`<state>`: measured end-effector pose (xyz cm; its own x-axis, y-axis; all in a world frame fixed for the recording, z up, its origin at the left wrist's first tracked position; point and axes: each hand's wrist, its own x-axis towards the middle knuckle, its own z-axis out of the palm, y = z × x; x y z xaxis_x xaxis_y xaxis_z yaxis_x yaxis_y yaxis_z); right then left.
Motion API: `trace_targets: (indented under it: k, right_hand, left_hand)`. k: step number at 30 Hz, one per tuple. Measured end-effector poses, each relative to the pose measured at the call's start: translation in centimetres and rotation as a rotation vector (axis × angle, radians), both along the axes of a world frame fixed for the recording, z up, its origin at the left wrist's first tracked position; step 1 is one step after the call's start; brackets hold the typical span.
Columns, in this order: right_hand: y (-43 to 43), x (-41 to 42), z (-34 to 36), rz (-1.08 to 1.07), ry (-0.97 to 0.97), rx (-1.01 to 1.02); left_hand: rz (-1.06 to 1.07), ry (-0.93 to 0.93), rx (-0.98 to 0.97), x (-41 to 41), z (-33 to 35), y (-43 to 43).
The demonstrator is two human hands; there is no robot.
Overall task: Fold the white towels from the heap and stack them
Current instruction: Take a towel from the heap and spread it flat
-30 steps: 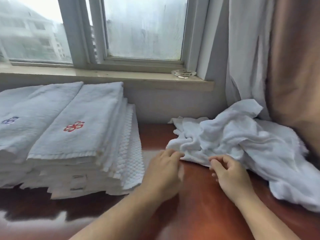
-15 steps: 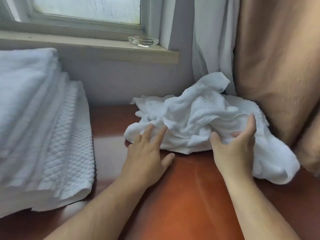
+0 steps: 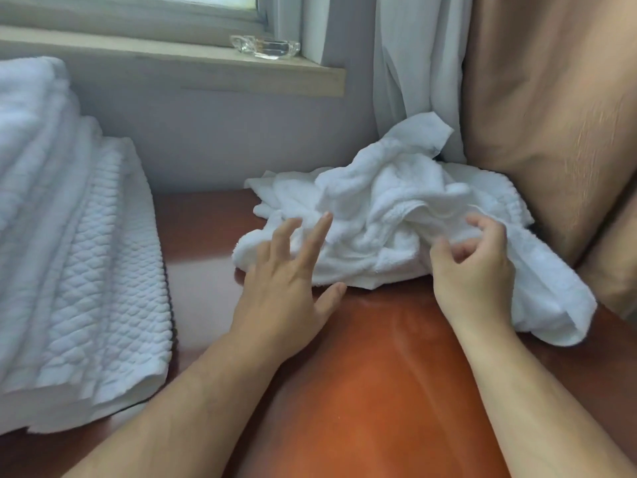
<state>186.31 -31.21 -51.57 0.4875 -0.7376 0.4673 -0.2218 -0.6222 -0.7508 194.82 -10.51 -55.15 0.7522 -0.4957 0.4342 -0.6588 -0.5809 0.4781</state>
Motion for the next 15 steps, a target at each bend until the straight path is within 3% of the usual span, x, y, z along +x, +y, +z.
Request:
trace_targets:
  k: [3,6,8,12,15]
  right_hand:
    - [-0.4,-0.6,0.3,-0.170,-0.077,-0.224]
    - [-1.2,-0.4,0.4,-0.213,0.312,-0.150]
    - [-1.3,-0.3,0.2,-0.177,0.447,-0.089]
    - [-1.5,-0.3,-0.4,-0.019,0.375,-0.065]
    - [-0.9,-0.5,0.1,0.131,0.138,-0.009]
  left_hand:
    - [-0.219,0.043,-0.100,-0.7,0.6,-0.2]
    - [-0.337,0.157,-0.176,-1.1,1.0,-0.2]
    - [-0.315,0.196,-0.168,-1.1,1.0,-0.2]
    - [-0.276,0.241,-0.133,-1.0,0.5,-0.3]
    - [-0.236,0.257,-0.181,-0.8,0.6,-0.3]
